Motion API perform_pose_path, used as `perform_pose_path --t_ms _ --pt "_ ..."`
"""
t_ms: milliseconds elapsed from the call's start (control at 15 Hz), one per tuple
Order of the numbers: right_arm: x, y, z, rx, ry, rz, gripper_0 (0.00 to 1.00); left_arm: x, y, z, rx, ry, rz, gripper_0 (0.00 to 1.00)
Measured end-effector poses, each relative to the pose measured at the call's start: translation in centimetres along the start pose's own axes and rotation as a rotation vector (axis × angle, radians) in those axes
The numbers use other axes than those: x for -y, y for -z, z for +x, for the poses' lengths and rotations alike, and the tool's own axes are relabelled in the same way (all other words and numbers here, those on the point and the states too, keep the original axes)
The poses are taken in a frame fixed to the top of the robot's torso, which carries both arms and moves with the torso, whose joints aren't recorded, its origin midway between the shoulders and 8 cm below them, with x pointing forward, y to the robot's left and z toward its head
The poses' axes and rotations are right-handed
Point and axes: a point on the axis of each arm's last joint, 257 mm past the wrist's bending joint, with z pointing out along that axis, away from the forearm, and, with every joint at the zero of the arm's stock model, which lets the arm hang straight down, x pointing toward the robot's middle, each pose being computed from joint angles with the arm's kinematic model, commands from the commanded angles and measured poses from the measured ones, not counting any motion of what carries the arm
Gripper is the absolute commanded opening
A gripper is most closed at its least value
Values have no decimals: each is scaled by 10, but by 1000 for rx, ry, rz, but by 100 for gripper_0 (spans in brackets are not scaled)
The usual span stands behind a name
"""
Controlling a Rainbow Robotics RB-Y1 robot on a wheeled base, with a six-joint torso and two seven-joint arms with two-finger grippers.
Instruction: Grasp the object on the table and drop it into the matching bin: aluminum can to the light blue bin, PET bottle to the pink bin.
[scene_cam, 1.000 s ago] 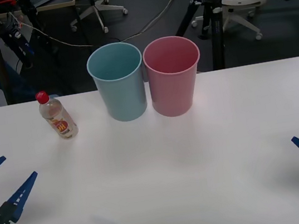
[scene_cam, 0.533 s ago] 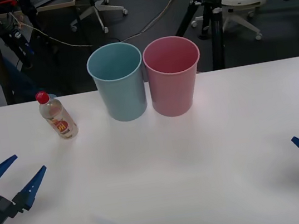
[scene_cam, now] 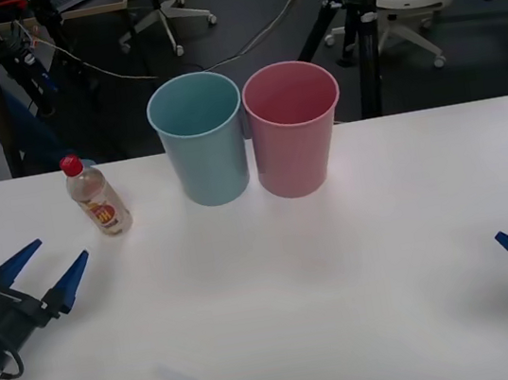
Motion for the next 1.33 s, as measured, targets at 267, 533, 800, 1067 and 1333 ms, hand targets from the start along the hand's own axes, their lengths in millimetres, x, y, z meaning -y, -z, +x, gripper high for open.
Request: perform_pose_path --t_ms 267,533,800,1067,1333 --pt "0 0 0 0 0 0 100 -6 -31 9 -24 -8 -49 100" --pt "0 0 0 0 0 0 100 0 -56 12 -41 -9 -66 100" --pt "0 0 0 0 0 0 100 6 -82 12 -59 -11 -72 100" --pt "0 0 0 0 0 0 100 9 -102 14 -81 -4 -92 100" --pt "0 0 0 0 0 0 100 9 -117 12 -94 11 -115 100"
